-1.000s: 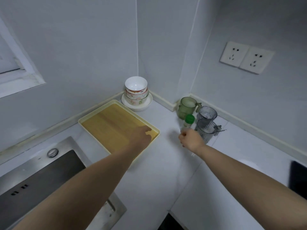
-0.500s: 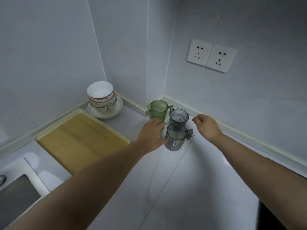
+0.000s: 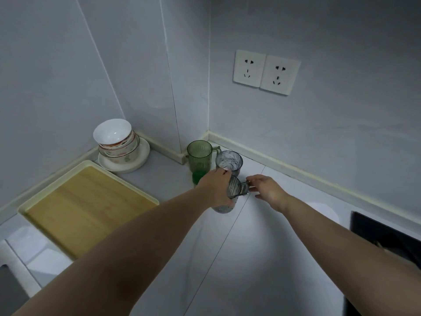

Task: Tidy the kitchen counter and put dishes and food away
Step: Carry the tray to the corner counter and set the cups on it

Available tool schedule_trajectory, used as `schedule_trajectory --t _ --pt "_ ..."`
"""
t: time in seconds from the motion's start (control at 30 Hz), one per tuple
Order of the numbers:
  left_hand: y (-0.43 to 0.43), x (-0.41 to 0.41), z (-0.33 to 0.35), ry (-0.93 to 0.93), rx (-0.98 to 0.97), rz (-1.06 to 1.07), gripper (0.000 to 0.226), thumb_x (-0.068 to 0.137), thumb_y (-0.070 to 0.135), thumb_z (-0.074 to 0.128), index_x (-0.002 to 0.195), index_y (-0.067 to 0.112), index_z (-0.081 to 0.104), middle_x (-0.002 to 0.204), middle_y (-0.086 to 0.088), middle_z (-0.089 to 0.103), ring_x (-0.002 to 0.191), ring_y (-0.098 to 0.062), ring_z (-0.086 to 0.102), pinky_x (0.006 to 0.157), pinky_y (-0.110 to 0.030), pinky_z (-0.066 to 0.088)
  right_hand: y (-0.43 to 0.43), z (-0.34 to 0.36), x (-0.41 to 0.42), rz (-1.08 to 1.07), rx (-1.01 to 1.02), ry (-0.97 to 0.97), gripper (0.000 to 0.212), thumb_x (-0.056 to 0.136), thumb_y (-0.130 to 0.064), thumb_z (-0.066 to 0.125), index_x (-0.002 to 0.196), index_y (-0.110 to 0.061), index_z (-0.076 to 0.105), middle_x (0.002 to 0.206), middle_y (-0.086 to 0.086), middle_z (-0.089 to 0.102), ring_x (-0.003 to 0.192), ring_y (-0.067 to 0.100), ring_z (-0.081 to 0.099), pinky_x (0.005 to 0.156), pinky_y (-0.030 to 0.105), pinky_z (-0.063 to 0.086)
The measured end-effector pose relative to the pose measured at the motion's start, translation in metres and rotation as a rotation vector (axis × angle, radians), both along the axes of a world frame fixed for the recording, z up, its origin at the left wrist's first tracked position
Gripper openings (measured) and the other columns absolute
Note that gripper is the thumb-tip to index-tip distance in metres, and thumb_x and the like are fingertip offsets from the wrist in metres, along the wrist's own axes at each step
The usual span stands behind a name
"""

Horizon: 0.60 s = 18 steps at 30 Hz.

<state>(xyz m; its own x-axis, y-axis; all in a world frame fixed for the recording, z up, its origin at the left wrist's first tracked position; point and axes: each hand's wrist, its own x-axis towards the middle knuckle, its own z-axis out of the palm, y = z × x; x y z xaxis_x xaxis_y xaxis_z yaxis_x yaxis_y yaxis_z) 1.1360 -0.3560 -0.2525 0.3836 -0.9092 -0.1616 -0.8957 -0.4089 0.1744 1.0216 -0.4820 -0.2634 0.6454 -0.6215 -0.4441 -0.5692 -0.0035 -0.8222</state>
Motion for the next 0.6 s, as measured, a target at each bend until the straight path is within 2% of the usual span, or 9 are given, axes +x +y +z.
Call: schedule_trajectory --t 0.07,0.17,0.23,0.3,0.4,0.5,0.6 --pt "0.001 -0.002 0.000 0.040 -0.041 0.016 0.085 0.073 0.051 0.071 0.139 0.009 0.036 0.131 -0.008 0.047 0.120 -0.024 0.045 0.101 -0.035 0.041 0.000 0.001 -0.002 -0.025 -0.003 -0.004 0.034 0.096 -0.006 0.034 0.119 -0.006 0.059 0.107 0.009 0.061 0.090 0.020 0.058 0.077 0.030 0.041" --pt "0.003 -0.006 0.005 0.065 -0.087 0.031 0.090 0.074 0.053 0.069 0.143 0.009 0.032 0.137 -0.008 0.044 0.125 -0.024 0.041 0.107 -0.035 0.036 0.000 0.008 -0.006 -0.060 -0.042 -0.061 0.029 0.095 -0.004 0.037 0.107 -0.007 0.063 0.099 0.009 0.061 0.076 0.016 0.057 0.065 0.022 0.041" --pt "0.005 -0.008 0.014 0.085 -0.123 0.051 0.093 0.075 0.055 0.068 0.146 0.010 0.029 0.143 -0.009 0.040 0.132 -0.025 0.036 0.111 -0.034 0.031 -0.001 0.014 -0.008 -0.095 -0.073 -0.111 0.025 0.094 -0.003 0.041 0.100 -0.008 0.064 0.096 0.009 0.061 0.079 0.019 0.056 0.061 0.016 0.040" --pt "0.009 -0.010 0.025 0.115 -0.184 0.074 0.093 0.075 0.052 0.070 0.147 0.012 0.027 0.149 -0.008 0.034 0.137 -0.023 0.030 0.112 -0.031 0.025 0.000 0.021 -0.008 -0.139 -0.080 -0.161 0.021 0.093 -0.004 0.044 0.096 -0.008 0.065 0.093 0.009 0.062 0.084 0.021 0.056 0.062 0.018 0.040" --pt "0.015 -0.009 0.040 0.139 -0.303 0.095 0.090 0.075 0.048 0.072 0.146 0.012 0.031 0.148 -0.005 0.036 0.137 -0.019 0.030 0.109 -0.024 0.023 0.004 0.032 -0.003 -0.176 -0.077 -0.223 0.017 0.093 -0.008 0.048 0.094 -0.007 0.065 0.087 0.006 0.066 0.084 0.021 0.061 0.065 0.025 0.042" --pt "0.024 0.001 0.054 0.153 -0.364 0.142 0.091 0.075 0.047 0.073 0.147 0.014 0.029 0.147 -0.005 0.036 0.137 -0.019 0.029 0.109 -0.027 0.023 0.009 0.047 0.008 -0.172 -0.081 -0.293 0.018 0.093 -0.011 0.049 0.094 -0.006 0.066 0.088 0.006 0.067 0.083 0.019 0.063 0.069 0.027 0.045" --pt "0.035 0.018 0.065 0.153 -0.411 0.190 0.091 0.073 0.048 0.074 0.146 0.014 0.031 0.143 -0.007 0.040 0.132 -0.022 0.035 0.110 -0.032 0.028 0.013 0.057 0.027 -0.178 -0.101 -0.326 0.019 0.092 -0.010 0.050 0.079 -0.012 0.064 0.085 0.008 0.065 0.080 0.020 0.062 0.070 0.028 0.046"
